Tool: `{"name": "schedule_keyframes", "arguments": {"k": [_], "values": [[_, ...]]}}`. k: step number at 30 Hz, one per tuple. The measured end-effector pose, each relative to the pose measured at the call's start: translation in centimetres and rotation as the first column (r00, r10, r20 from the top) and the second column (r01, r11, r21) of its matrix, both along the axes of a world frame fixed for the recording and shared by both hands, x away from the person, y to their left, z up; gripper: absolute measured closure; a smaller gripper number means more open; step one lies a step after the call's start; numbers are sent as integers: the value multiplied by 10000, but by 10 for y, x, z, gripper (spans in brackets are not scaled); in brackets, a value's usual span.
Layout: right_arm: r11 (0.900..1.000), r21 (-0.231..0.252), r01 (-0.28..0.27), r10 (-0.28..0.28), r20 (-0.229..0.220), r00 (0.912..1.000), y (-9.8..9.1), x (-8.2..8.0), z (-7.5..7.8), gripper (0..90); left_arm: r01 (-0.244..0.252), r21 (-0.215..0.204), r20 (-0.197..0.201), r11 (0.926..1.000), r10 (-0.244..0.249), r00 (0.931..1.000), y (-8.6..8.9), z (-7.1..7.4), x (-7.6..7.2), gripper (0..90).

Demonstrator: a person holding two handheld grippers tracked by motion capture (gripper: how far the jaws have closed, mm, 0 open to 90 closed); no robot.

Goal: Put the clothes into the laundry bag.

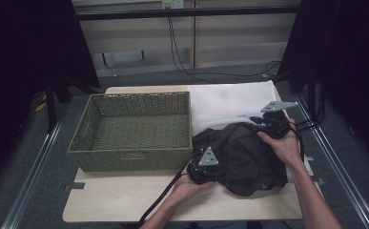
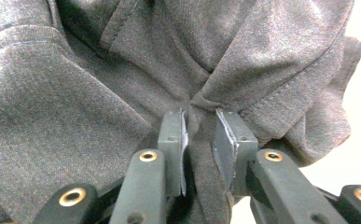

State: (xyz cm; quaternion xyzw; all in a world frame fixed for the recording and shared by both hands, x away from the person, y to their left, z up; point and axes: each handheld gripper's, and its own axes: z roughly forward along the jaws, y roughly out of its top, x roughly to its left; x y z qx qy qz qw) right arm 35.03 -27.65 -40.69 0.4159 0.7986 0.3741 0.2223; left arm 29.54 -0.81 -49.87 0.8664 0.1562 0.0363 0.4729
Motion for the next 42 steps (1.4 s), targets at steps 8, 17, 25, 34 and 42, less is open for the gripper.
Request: {"name": "schedule_keyframes", "arguments": {"k": [8, 17, 25, 34, 42], "values": [[9900, 1295, -567, 554, 140, 9984, -1, -10, 15, 866, 997, -2222, 572, 9699, -891, 9944, 6, 34, -14, 628], [9694, 2111, -1253, 1203, 363, 9921, 8, -25, 29, 869, 891, -1352, 708, 9868, -800, 9943, -49, 31, 7, 286], [9668, 2098, -1460, 1422, 331, 9893, 10, -31, 32, 869, 841, 364, 1894, 9958, -895, 9778, -66, 5, -2, 262], [9670, 1998, -1579, 1571, 201, 9874, 16, -39, 33, 869, -393, 529, 2739, 9978, 233, 9615, -68, 12, 0, 677], [9594, 2240, -1712, 1635, 526, 9851, 13, -57, 51, 870, -306, -1029, 2225, 9942, 529, 9735, -54, 56, 5, 714]]}}
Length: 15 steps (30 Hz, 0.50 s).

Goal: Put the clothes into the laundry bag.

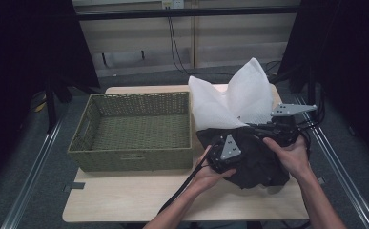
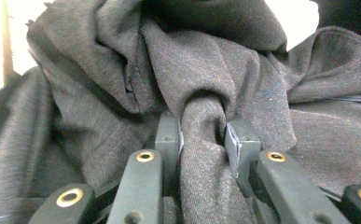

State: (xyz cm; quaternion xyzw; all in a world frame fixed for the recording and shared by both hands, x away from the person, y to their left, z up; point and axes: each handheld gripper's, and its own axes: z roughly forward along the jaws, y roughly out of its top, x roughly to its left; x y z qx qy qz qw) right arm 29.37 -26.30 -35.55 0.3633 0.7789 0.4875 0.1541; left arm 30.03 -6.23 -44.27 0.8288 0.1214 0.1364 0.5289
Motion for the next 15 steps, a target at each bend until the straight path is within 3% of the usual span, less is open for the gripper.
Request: {"name": "schedule_keyframes", "arguments": {"k": [5, 8, 11, 15], "values": [[9995, 312, -29, 21, 246, 9997, 3, -14, 21, 870, 140, -1043, -398, 9945, -182, 9990, 10, 35, 1, 716], [9998, 214, 7, -11, 188, 9998, 9, -20, 29, 869, 193, -1284, -707, 9915, -286, 9971, 14, 45, 2, 715], [10000, 75, -23, 24, -119, 9999, 15, -21, 26, 869, -126, -981, -970, 9951, 31, 9953, 11, 33, 9, 712], [9995, 234, -234, 250, -697, 9973, 22, -18, 5, 870, -720, -393, -1503, 9966, 653, 9865, -7, -10, 22, 704]]}}
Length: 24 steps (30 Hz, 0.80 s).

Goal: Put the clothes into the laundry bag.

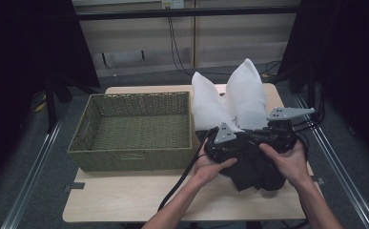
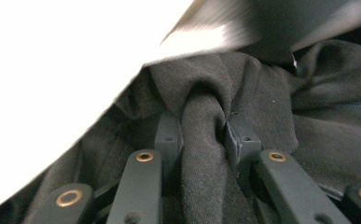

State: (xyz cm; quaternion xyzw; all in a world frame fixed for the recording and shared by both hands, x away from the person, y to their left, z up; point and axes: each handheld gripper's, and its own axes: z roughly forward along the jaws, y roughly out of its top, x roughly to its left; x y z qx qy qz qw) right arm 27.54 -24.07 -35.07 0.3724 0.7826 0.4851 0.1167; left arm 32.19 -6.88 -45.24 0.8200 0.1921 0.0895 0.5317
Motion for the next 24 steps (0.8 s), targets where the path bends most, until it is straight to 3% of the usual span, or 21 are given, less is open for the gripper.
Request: {"name": "schedule_keyframes", "arguments": {"k": [1, 2, 3, 5, 8, 11, 13, 15, 18, 19, 22, 24], "values": [[10000, 65, -24, 24, -99, 9999, 2, -1, -5, 872, -69, -51, -289, 10000, 68, 9996, -2, -10, 3, 702], [9997, -169, 158, -160, -88, 9998, 4, -1, -10, 872, -192, -186, -418, 9996, 184, 9990, -2, -17, 3, 699], [10000, -29, 47, -48, -219, 9997, 1, -1, -16, 871, -279, -146, -323, 9995, 275, 9991, -1, -19, 2, 698], [9983, 576, -74, 101, -481, 9988, -8, -1, -26, 868, -290, -170, -227, 9994, 286, 9993, 0, -20, 0, 691], [9971, 755, 29, 4, -430, 9991, -25, -3, -35, 839, -253, -203, -327, 9995, 247, 9992, 4, -18, 0, 684], [9997, 231, 59, -50, -359, 9993, -37, -5, -47, 782, -187, -185, -402, 9997, 180, 9990, 5, -20, 0, 678], [9999, 40, 132, -130, -365, 9993, -42, -6, -52, 690, -65, -239, -361, 9997, 56, 9993, 6, -21, 1, 675], [10000, 45, -47, 48, -333, 9994, -46, -7, -54, 678, -93, -171, -408, 9998, 86, 9991, 7, -21, 1, 670], [10000, 63, 55, -55, 9, 10000, -53, -9, -50, 592, -28, -336, -440, 9994, 13, 9990, 8, -22, 1, 665], [10000, -17, 65, -64, 97, 9999, -55, -9, -49, 562, -47, -207, -426, 9998, 38, 9991, 9, -21, 2, 664], [9918, -1256, 253, -211, 345, 9992, -58, -12, -53, 424, 41, -242, -473, 9997, -52, 9989, 9, -21, 3, 663], [9883, -1500, 288, -256, 233, 9994, -63, -14, -60, 424, 64, -230, -508, 9997, -76, 9987, 9, -21, 2, 663]]}}
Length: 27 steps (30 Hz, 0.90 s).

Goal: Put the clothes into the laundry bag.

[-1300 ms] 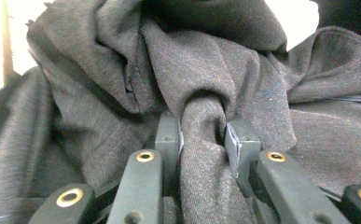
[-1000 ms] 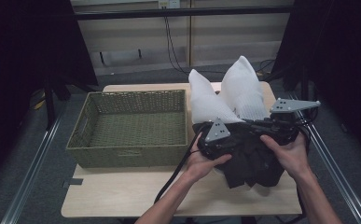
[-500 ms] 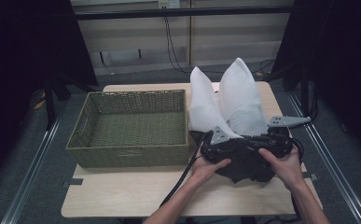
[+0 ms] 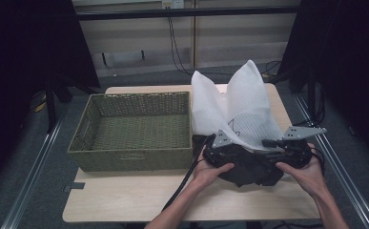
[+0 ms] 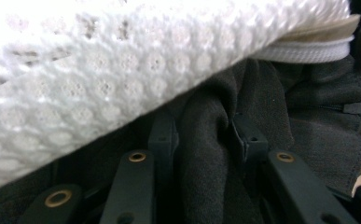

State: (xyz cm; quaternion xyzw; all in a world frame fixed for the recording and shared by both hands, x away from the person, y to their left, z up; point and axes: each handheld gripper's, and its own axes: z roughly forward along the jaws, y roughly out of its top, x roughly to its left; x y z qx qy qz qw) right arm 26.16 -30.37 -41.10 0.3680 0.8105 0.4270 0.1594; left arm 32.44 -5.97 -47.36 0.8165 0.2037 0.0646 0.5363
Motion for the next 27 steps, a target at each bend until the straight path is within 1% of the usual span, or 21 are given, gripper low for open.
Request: {"name": "schedule_keyframes", "arguments": {"k": [2, 3, 4, 5, 6, 7, 8, 10, 11, 12, 13, 15, 16, 17, 18, 19, 20, 21, 23, 25, 27], "values": [[9982, -516, 318, -318, -2, 9995, -5, -2, -8, 442, -33, 57, 17, 10000, 33, 10000, -1, 0, 0, 663], [9970, -546, 554, -559, -65, 9984, -8, -1, -12, 518, 21, 16, -9, 10000, -21, 10000, -1, 0, 0, 664], [9966, -447, 686, -695, -172, 9974, -12, 0, -15, 615, 12, 131, 1, 9999, -12, 10000, 0, 1, 1, 666], [9964, -365, 764, -772, -211, 9968, -15, 1, -18, 705, 18, 119, 0, 9999, -18, 10000, 0, 2, 1, 668], [9975, -165, 691, -696, -318, 9971, -17, 0, -19, 784, -102, -3, -18, 9999, 102, 9999, 0, 3, 0, 673], [9978, 24, 669, -668, -255, 9974, -18, -1, -19, 859, -108, 11, -12, 9999, 108, 9999, 1, 5, 1, 678], [9973, 346, 643, -636, -210, 9978, -19, -4, -16, 881, -111, -47, 9, 9999, 111, 9999, 2, 6, 1, 682], [9940, 964, 525, -519, -90, 9986, -22, -11, -7, 891, -61, -310, -75, 9995, 59, 10000, 4, 11, 1, 688], [9931, 1086, 432, -436, 13, 9990, -22, -14, -1, 893, -74, -514, -112, 9987, 68, 9999, 4, 14, 1, 690], [9930, 1132, 343, -356, 98, 9993, -20, -17, 5, 895, -125, -509, -29, 9986, 124, 9999, 5, 19, 0, 693], [9932, 1134, 263, -283, 157, 9995, -18, -20, 12, 896, -218, -631, 48, 9978, 222, 9997, 5, 24, -1, 696], [9901, 1403, 68, -110, 290, 9995, -12, -25, 23, 898, -329, -923, 42, 9952, 335, 9994, 7, 34, -3, 701], [9899, 1420, -44, -17, 428, 9991, -10, -27, 29, 899, -403, -1034, 126, 9938, 418, 9990, 9, 40, -3, 702], [9874, 1577, -129, 45, 535, 9986, -7, -30, 35, 900, -541, -1093, 205, 9925, 567, 9982, 10, 46, -5, 704], [9842, 1749, -293, 181, 648, 9977, -6, -31, 40, 900, -533, -1239, 252, 9909, 569, 9981, 11, 51, -5, 706], [9806, 1922, -390, 270, 648, 9975, -3, -33, 44, 900, -556, -1295, 388, 9900, 611, 9974, 11, 56, -5, 708], [9783, 2015, -489, 370, 622, 9974, 0, -33, 47, 900, -622, -1239, 524, 9903, 691, 9962, 10, 58, -6, 709], [9775, 2032, -560, 457, 550, 9974, 4, -34, 47, 900, -646, -1127, 521, 9915, 708, 9961, 8, 58, -6, 709], [9804, 1868, -626, 547, 473, 9974, 11, -35, 46, 900, -587, -1214, 356, 9909, 635, 9973, 4, 48, -4, 708], [9816, 1817, -583, 553, 213, 9982, 13, -32, 37, 900, -568, -901, 355, 9943, 602, 9976, 0, 34, -3, 706], [9833, 1762, -466, 499, -144, 9987, 13, -29, 23, 900, -441, -545, 322, 9975, 459, 9984, -4, 22, -3, 704]]}}
